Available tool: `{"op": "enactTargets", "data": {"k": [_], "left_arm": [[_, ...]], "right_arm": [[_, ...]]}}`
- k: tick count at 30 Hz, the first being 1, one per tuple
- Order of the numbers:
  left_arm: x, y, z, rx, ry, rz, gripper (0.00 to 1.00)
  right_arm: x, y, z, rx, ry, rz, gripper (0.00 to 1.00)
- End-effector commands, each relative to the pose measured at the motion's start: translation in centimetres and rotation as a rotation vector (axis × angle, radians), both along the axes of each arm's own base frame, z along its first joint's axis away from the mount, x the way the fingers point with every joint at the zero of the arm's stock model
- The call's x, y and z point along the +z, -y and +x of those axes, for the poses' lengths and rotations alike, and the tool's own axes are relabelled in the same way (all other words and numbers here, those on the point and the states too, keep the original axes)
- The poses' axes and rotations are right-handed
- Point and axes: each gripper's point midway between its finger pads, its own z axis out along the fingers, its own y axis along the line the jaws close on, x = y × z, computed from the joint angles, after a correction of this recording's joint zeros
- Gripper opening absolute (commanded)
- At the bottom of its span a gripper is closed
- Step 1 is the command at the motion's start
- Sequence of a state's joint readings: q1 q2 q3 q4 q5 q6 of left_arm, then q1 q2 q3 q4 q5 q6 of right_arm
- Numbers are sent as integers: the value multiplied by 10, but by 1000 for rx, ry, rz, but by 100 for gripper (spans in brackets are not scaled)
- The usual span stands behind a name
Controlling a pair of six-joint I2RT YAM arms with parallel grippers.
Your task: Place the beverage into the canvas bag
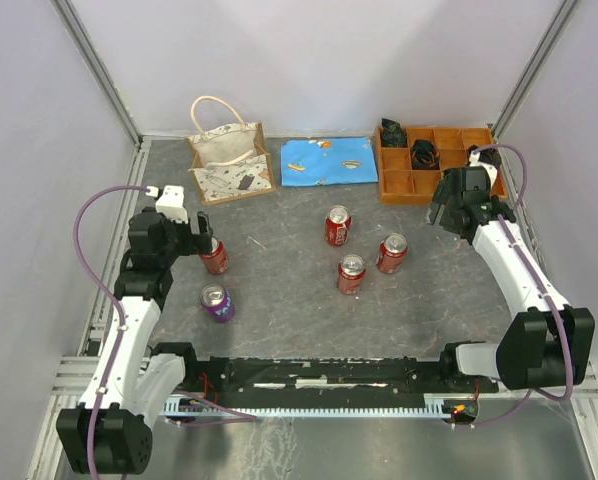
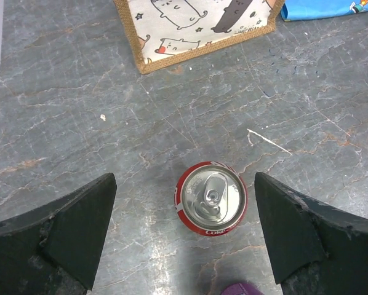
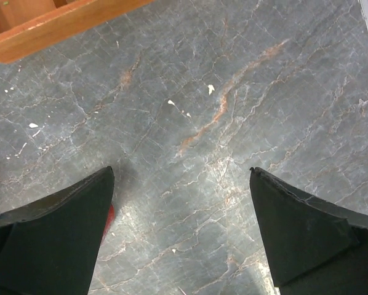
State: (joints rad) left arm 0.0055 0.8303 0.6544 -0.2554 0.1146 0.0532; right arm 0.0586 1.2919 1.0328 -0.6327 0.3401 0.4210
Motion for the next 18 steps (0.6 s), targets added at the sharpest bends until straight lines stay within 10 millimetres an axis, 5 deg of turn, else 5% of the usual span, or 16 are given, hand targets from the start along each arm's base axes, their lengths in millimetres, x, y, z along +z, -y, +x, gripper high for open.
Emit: {"op": "enactTargets", "data": {"k": [1,9,15,18], "left_arm": [[16,-11,-4,-3,58,91,99],[59,-13,-12,40,146,62,99],[178,6,23,-28,341,-43,99],[213,22,55,-121,379,-71,99]], "right_arm": [[25,-1,26,28,86,-3,99],[33,-15,36,157,104,10,99],[58,-32,47,269,168,49,99],[65,-35,49,282,185,57,99]]}}
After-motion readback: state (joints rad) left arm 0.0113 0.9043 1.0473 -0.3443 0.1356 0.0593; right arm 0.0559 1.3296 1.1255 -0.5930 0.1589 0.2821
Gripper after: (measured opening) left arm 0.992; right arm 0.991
